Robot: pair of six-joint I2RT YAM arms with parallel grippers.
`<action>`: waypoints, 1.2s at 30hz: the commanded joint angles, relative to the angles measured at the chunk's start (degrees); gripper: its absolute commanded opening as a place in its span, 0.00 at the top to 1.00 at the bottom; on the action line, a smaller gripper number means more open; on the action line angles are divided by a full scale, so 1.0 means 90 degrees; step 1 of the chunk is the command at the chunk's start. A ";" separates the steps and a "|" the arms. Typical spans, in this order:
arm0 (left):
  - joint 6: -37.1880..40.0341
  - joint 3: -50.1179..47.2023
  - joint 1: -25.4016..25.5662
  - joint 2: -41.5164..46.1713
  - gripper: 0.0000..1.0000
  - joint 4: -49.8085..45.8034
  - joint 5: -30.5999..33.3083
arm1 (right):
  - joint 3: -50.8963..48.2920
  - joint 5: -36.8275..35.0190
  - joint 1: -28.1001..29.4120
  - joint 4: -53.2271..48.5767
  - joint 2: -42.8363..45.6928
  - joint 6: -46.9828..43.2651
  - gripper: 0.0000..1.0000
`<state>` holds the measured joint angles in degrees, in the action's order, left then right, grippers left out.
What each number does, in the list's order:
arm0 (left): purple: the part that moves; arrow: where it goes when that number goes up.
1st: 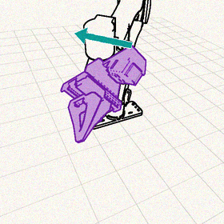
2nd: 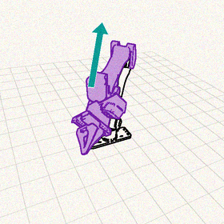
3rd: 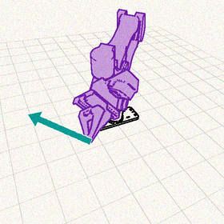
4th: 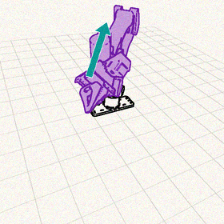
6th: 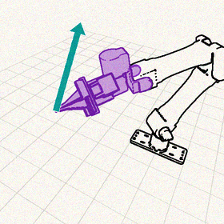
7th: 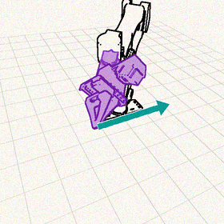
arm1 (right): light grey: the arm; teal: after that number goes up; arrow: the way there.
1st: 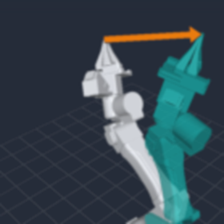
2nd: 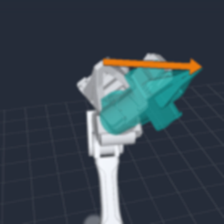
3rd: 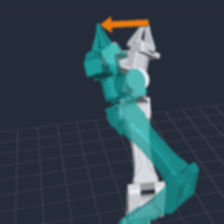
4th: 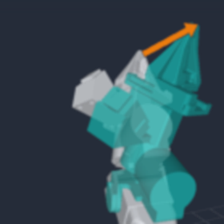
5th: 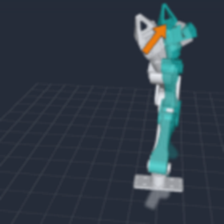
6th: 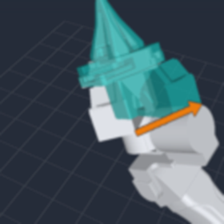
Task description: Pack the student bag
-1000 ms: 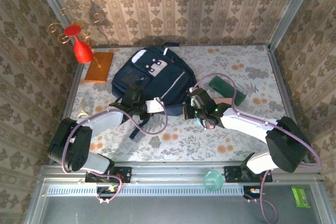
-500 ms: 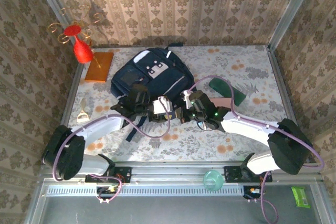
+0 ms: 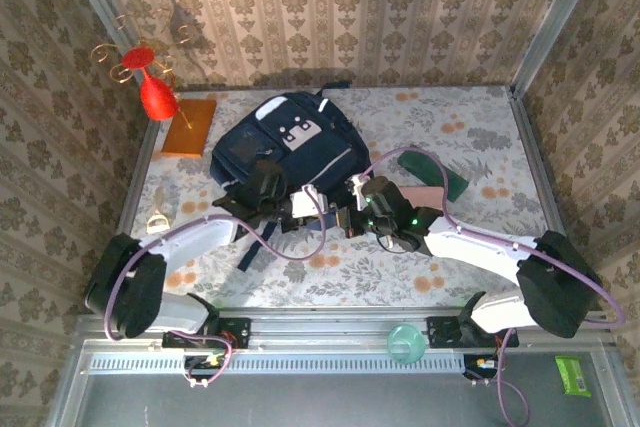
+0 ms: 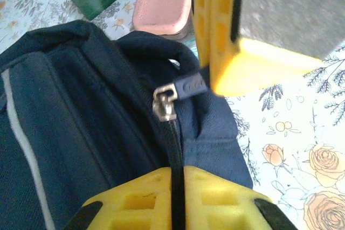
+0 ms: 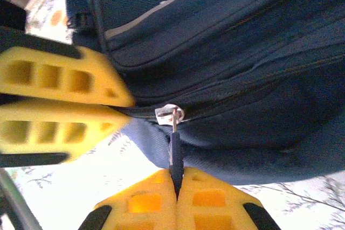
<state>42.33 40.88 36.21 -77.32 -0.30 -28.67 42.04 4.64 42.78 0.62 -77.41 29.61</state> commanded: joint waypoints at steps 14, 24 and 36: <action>-0.0126 -0.0581 -0.0497 0.0625 1.00 0.0363 0.0351 | 0.0414 -0.1439 -0.0516 -0.1630 0.0141 0.0058 1.00; -0.1037 -0.0673 -0.0449 0.0940 0.52 0.0581 0.0330 | 0.0075 0.0283 0.0156 0.0406 0.0244 -0.0236 1.00; -0.1868 -0.0165 0.0136 0.0421 0.43 0.0427 -0.0404 | -0.0080 0.0617 0.0422 0.1232 0.0214 -0.0272 1.00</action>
<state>27.83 37.04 36.77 -71.50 4.73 -30.94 41.60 8.60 46.41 6.24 -76.03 28.25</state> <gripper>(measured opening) 0.580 0.067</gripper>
